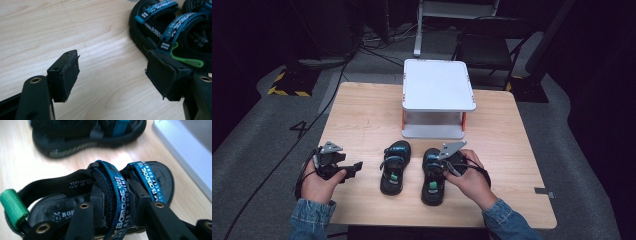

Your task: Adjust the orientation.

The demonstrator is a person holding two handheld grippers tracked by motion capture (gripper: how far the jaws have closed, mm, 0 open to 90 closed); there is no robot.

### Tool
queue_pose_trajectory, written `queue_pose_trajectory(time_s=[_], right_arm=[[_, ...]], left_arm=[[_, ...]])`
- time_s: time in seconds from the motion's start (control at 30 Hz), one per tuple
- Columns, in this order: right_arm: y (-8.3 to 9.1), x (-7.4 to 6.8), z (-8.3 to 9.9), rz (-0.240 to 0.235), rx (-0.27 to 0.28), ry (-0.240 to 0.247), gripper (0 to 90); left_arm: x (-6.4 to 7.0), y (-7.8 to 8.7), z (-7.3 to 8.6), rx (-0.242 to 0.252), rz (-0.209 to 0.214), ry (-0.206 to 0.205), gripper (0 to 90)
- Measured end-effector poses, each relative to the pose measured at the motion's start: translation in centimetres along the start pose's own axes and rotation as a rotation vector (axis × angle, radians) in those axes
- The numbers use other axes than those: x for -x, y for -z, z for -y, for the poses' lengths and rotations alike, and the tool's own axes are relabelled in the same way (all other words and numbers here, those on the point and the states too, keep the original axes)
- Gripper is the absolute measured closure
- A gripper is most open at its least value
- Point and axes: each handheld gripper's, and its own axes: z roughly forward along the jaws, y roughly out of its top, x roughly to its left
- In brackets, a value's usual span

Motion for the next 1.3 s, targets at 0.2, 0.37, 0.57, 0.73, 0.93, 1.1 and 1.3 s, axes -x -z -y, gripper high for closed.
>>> queue_pose_trajectory(time_s=[0.2, 0.37, 0.57, 0.73, 0.93, 1.1, 1.3], right_arm=[[-2.3, 0.2, -2.7, 0.017, 0.089, -0.034, 69.0], [-4.4, -0.1, -3.9, -0.018, 0.065, -0.051, 68.3], [-4.4, 1.1, -3.5, -0.052, 0.021, -0.094, 60.4], [-3.3, 0.9, -3.2, -0.015, 0.042, -0.141, 37.8], [-0.5, 0.2, -3.1, 0.023, 0.097, -0.234, 18.7], [0.1, -0.9, -3.3, 0.042, 0.114, -0.366, 25.0], [0.5, -2.2, -3.8, 0.018, 0.123, -0.386, 48.8]], left_arm=[[-0.6, 1.2, 1.1, 0.003, -0.025, 0.034, 27.0], [-1.0, 1.4, 0.7, 0.024, -0.014, 0.032, 27.0], [-1.1, 0.6, -0.6, 0.035, 0.008, 0.018, 27.0], [-1.2, 0.2, -1.1, 0.044, -0.002, -0.012, 25.8], [-1.2, 1.0, -0.1, 0.06, -0.008, -0.066, 24.9], [-0.7, 1.4, 0.4, 0.108, -0.003, -0.065, 24.9], [-0.3, 0.0, 1.2, 0.102, 0.019, -0.048, 25.0]])
